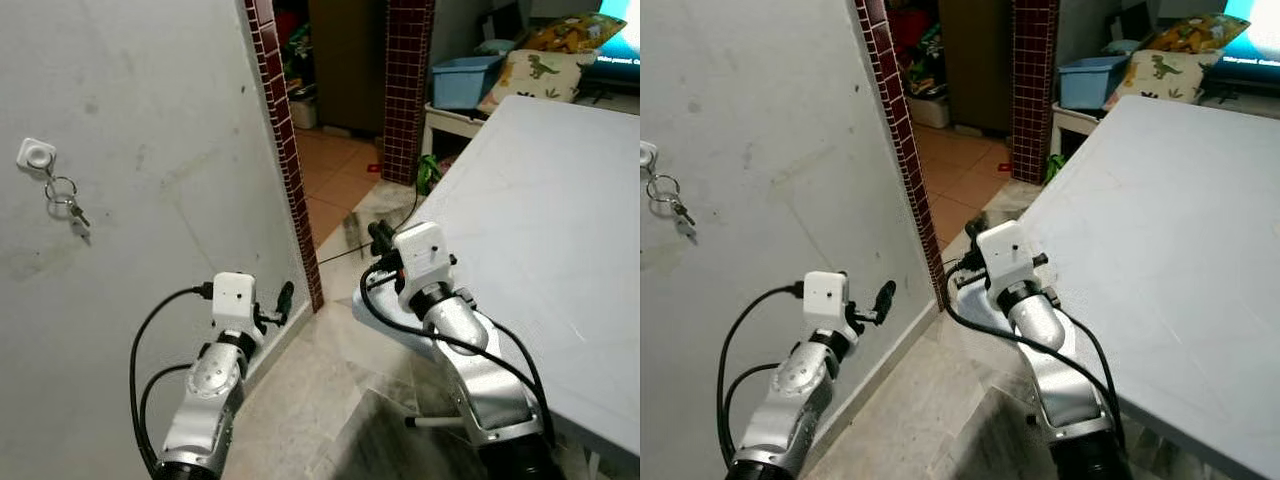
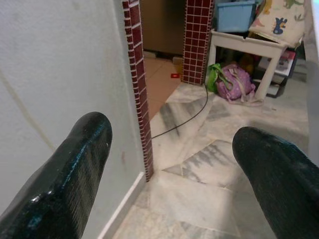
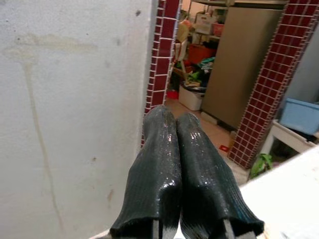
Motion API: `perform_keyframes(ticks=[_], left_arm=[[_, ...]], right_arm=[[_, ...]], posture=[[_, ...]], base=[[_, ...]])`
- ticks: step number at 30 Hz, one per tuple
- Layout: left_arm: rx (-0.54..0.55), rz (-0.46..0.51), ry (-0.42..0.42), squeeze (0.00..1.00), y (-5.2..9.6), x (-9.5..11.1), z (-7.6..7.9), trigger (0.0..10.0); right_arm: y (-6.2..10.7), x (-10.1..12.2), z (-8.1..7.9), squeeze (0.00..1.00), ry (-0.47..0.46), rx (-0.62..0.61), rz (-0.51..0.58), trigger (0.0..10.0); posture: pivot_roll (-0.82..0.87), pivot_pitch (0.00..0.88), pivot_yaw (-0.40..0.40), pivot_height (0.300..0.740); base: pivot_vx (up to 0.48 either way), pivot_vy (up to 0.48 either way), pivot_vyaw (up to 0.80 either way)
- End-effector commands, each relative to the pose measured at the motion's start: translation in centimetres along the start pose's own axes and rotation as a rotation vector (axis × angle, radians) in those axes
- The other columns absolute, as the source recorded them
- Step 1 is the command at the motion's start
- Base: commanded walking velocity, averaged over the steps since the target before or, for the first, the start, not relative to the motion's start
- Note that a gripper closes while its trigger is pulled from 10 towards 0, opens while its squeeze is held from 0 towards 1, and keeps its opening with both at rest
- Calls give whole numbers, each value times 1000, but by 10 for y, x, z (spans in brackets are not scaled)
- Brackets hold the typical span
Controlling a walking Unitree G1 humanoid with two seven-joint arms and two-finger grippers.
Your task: Hang keys on a hook
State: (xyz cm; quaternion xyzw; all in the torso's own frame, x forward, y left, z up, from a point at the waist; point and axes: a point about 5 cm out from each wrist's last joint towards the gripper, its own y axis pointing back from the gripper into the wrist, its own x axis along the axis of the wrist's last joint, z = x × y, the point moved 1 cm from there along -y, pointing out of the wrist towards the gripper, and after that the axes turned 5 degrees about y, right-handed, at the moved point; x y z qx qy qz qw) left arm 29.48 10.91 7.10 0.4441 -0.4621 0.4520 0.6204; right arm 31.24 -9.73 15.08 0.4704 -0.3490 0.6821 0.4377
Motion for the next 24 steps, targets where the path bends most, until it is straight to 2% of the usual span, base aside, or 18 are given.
perform_keyframes(ticks=[1, 9, 10, 14, 19, 22, 23, 24], left_arm=[[23, 17, -17, 0, -3, 3, -5, 10000], [31, 36, 4, 0, -5, 6, -5, 10000], [38, 61, -1, 0, -5, 8, -8, 10000], [45, 81, 19, 0, -7, 10, -14, 10000], [53, 84, 34, 0, -8, 11, -15, 10000], [84, 45, -8, 0, -8, 11, -15, 10000], [2, 56, 1, 0, -9, 11, -9, 10000], [2, 56, 1, 0, -9, 11, -9, 10000]], right_arm=[[-5, 7, -9, 0, -12, 49, 30, 10000], [-3, 1, 0, 0, -14, 54, 3, 10000], [-3, 0, 0, 0, -27, 56, 1, 10000], [-6, 1, -6, 0, -7, 89, 2, 10000], [-10, 4, -15, 0, 5, 124, 18, 10000], [-15, 8, -19, 0, 4, 135, 34, 10000], [-17, 8, -19, 0, 1, 128, 36, 10000], [-17, 8, -19, 0, 1, 128, 36, 10000]], posture=[[-76, 0, 103, 740], [-60, 0, 36, 740], [-52, 0, 17, 740], [-36, 0, -9, 740], [-31, 0, -4, 740], [-37, 0, 17, 740], [-38, 0, 26, 740], [-38, 0, 26, 740]], base=[[0, 0, 581], [0, 0, 73], [0, 0, 0], [0, 0, 0], [0, 0, 773], [0, 0, 800], [0, 0, 800], [0, 0, 800]])
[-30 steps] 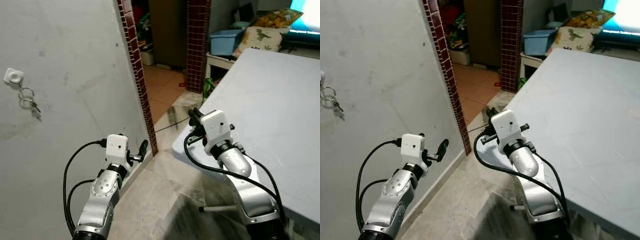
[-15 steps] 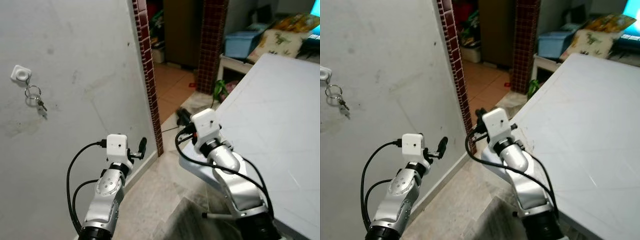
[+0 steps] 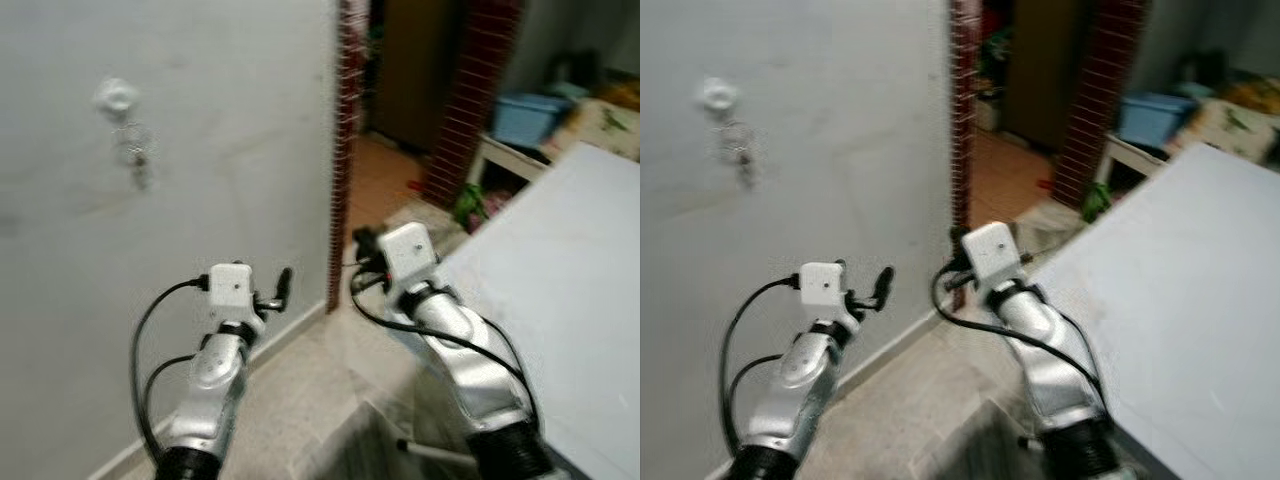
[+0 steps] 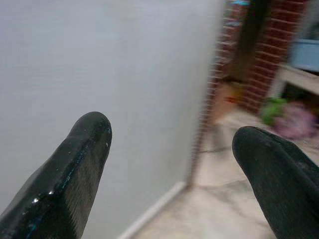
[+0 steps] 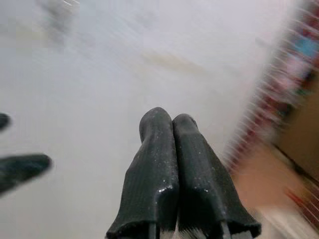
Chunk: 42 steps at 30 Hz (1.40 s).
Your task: Hang keys on a hook
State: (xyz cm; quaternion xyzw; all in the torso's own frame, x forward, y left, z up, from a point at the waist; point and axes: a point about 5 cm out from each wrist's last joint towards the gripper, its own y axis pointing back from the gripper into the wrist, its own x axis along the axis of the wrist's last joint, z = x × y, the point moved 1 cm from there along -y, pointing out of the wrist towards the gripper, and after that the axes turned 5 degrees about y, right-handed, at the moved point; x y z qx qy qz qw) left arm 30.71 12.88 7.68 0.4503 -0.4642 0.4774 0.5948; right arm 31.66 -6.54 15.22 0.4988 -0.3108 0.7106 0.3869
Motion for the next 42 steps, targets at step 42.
perform_keyframes(ticks=[42], left_arm=[[-96, -52, 16, 0, 4, -1, 13, 10000]], right_arm=[[1, -5, 2, 0, -29, -43, -2, 10000]], posture=[[-38, 0, 83, 740]], base=[[0, 0, 641]])
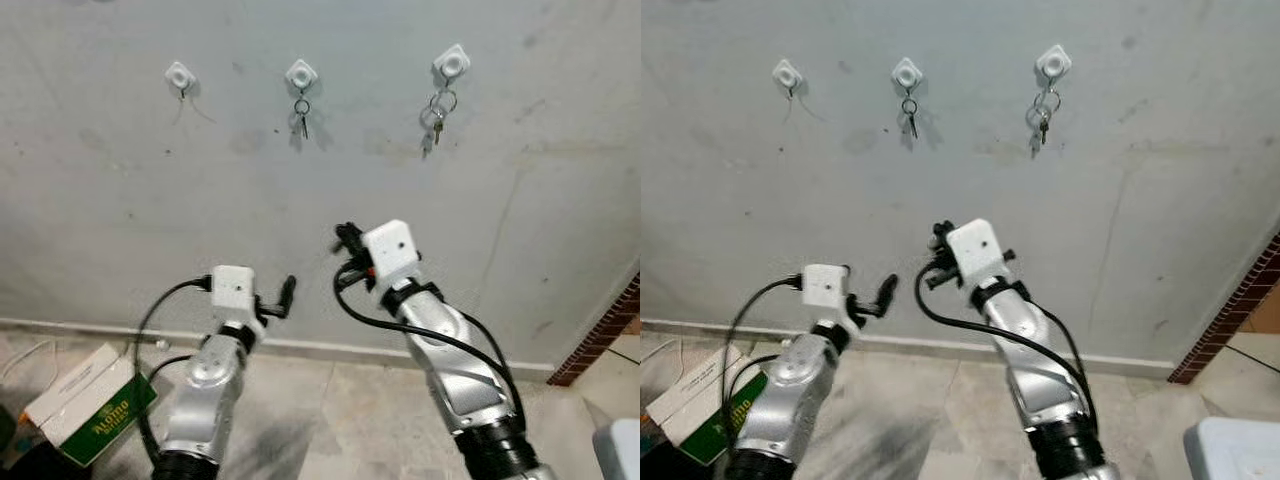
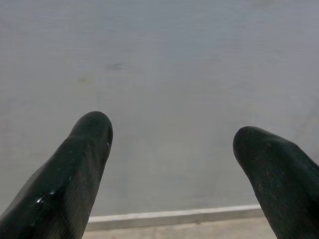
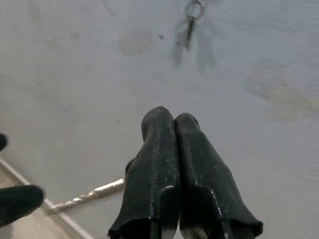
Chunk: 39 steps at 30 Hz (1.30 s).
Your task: Hang keys on a hook
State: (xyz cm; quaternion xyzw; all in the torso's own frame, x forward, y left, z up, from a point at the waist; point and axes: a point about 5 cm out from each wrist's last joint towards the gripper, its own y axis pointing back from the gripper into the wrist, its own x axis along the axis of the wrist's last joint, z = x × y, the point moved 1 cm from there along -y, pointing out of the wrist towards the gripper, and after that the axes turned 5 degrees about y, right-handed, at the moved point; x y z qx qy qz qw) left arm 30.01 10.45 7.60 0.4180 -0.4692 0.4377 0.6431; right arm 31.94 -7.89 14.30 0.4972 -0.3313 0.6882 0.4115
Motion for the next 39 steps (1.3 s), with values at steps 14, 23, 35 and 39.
perform_keyframes(ticks=[14, 23, 35, 39], left_arm=[[34, -3, -6, 0, 6, 5, -15, 10000], [37, -3, 8, 0, 4, 6, -14, 10000], [40, -14, 21, 0, 3, 5, -14, 10000], [40, -16, 24, 0, 3, 4, -13, 10000]], right_arm=[[-1, 7, -8, 0, -10, 27, 25, 10000], [-2, 7, -7, 0, -4, 27, 25, 10000], [-1, 7, -7, 0, 3, 26, 23, 10000], [-1, 7, -6, 0, 7, 24, 21, 10000]], posture=[[-39, 0, 90, 740], [-41, 0, 90, 740], [-47, 0, 91, 740], [-49, 0, 90, 740]], base=[[0, 0, 0], [0, 159, 0], [0, 465, 0], [0, 469, 0]])
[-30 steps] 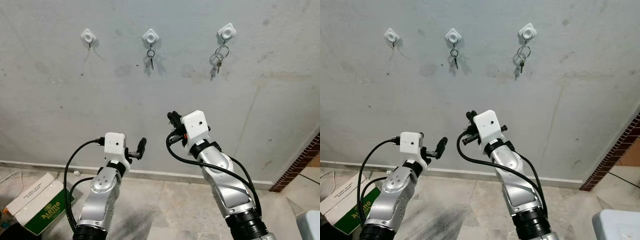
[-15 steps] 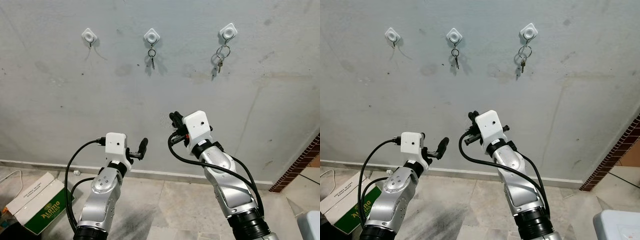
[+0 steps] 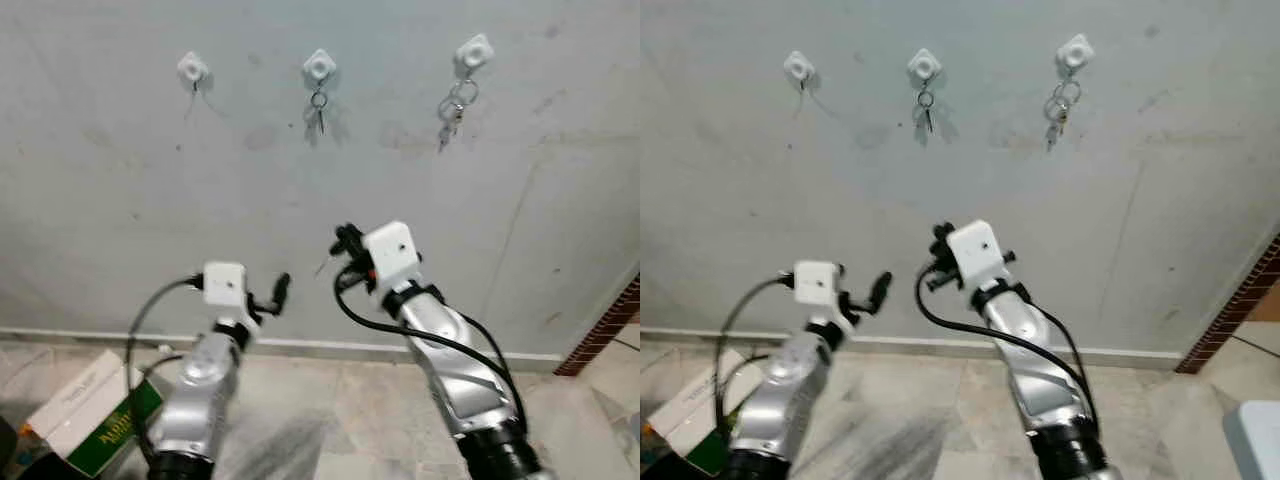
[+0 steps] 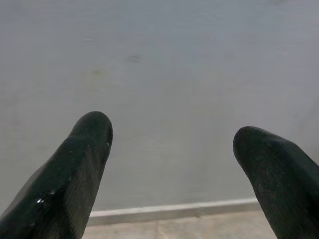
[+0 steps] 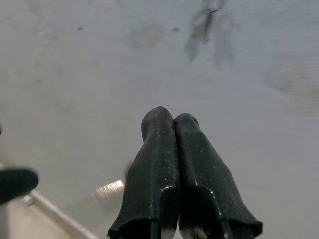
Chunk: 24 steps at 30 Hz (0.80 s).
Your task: Hang keys on a hook
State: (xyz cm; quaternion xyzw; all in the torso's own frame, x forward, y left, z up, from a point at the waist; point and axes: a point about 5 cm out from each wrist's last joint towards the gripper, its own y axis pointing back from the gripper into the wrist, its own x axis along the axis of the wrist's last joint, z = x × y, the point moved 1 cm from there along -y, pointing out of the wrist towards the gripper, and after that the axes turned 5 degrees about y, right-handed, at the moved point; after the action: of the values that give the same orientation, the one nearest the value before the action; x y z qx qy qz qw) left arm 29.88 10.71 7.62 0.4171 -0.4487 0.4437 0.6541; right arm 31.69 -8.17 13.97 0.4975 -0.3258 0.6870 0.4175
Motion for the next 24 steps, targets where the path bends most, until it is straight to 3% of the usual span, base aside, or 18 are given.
perform_keyframes(ticks=[1, 21, 24], left_arm=[[27, 3, -18, 0, 1, 4, -11, 10000], [21, 3, -15, 0, -1, 4, -8, 10000], [24, 23, -46, 0, -1, 7, -7, 10000]], right_arm=[[-4, 10, -7, 0, 1, 23, 36, 10000], [-4, 12, -6, 0, 11, 19, 36, 10000], [-4, 12, -7, 0, 11, 21, 36, 10000]], posture=[[-49, 0, 90, 740], [-57, 0, 91, 740], [-56, 0, 91, 740]], base=[[0, 469, 0], [0, 469, 0], [0, 0, 0]])
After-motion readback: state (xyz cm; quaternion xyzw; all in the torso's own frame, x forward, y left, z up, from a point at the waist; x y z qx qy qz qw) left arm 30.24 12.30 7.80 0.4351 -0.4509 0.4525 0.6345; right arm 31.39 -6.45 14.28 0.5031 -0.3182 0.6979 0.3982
